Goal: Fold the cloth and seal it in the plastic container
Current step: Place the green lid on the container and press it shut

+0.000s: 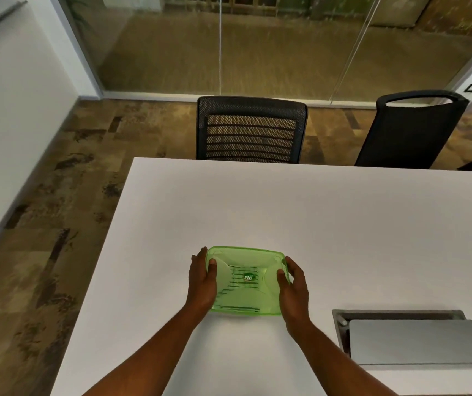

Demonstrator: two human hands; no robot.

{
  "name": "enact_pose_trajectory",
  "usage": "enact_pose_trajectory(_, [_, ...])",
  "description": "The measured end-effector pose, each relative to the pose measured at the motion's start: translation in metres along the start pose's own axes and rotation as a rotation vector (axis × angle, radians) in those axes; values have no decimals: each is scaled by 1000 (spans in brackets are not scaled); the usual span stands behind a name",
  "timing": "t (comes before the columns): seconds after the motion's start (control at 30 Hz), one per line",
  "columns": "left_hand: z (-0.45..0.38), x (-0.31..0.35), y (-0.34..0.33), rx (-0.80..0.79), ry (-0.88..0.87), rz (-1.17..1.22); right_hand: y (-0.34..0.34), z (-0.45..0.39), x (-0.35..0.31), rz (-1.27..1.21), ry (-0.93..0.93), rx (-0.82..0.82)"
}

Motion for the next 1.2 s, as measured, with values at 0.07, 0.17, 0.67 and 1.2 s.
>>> enact_pose_trajectory(0.07, [-3, -13, -1, -14, -31, -89, -4, 2, 6, 111, 70, 38])
enact_pose_trajectory(0.17, [-9, -27, -1, 1, -91, -169, -13, 6, 13, 247, 166, 81])
enact_pose_trajectory(0.67, [-22, -61, 3, 15, -59, -211, -37, -4, 22, 493, 287, 69])
enact_pose_trajectory(1.2, [-44, -48, 3, 113, 137, -145, -39, -30, 8, 616, 120, 40])
Point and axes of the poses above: each hand's wrist, its own z-axis away from the middle knuckle, its own y-axis out of the back of the hand, x = y × z, the point moved 3 cm from there along -z, towards the middle knuckle, and after that the axes turned 12 degrees about z, right-handed, at the moved point
